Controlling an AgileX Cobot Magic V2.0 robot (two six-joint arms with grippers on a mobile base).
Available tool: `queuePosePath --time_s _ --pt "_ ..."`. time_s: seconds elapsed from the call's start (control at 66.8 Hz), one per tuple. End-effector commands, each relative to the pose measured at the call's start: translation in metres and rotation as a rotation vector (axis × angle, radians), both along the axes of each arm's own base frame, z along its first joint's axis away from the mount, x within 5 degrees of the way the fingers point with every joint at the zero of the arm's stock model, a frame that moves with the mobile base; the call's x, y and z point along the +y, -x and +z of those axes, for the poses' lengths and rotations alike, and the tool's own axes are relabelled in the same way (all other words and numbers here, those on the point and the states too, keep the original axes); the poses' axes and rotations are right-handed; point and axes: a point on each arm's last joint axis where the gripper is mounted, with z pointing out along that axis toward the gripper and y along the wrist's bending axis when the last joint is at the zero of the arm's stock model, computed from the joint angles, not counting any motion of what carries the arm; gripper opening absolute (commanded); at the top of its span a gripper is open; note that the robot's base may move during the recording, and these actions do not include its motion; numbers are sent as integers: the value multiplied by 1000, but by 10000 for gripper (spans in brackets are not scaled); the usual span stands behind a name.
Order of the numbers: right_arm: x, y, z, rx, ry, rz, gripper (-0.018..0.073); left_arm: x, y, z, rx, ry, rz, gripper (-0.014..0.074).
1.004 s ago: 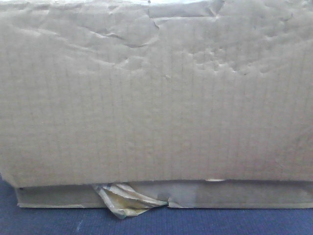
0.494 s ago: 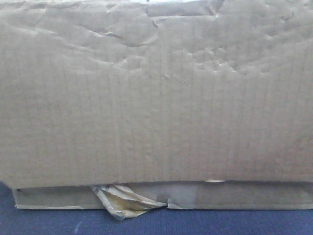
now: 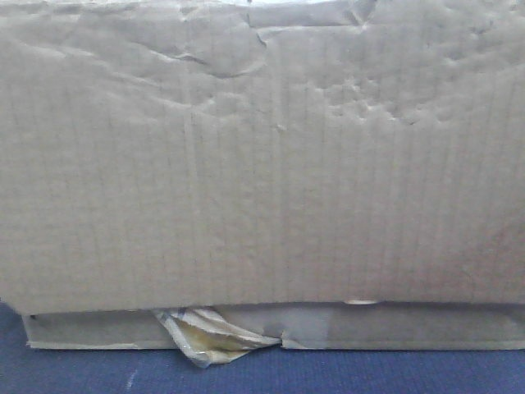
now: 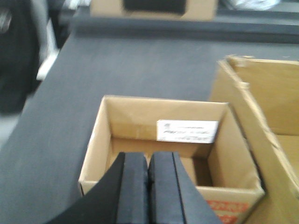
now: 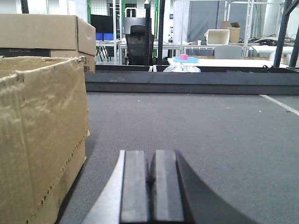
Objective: Stack two boxes on right shelf middle
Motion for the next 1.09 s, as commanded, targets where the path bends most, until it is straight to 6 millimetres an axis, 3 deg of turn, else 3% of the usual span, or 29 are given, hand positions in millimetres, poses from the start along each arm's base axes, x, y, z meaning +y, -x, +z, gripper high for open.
queuePosePath --time_s 0.0,0.18,0.315,0.464,0.629,0.809,0.944,1.004,1.078 --pt "0 0 1 -17 4 -4 -168 1 -25 1 130 36 47 -99" --pt "0 0 1 -17 4 -4 -168 -5 -90 -8 402 -46 -46 -98" --pt "0 0 1 -17 4 -4 -168 -7 -136 -8 465 -87 -93 -98" --pt "0 0 1 -17 4 -4 -168 4 -175 -11 564 -83 -110 -98" --pt "0 0 1 -17 4 -4 -168 25 -190 -22 660 17 -171 -98" --pt "0 0 1 -17 4 -4 -168 54 -187 -21 637 30 -67 -99" --pt "0 0 1 -17 4 -4 -168 58 -188 -22 631 -22 -82 -97" --pt "0 0 1 -17 4 -4 -168 59 -189 -22 620 -37 -86 -62" --pt "0 0 1 -17 4 -4 -168 61 -190 -23 617 -63 -76 44"
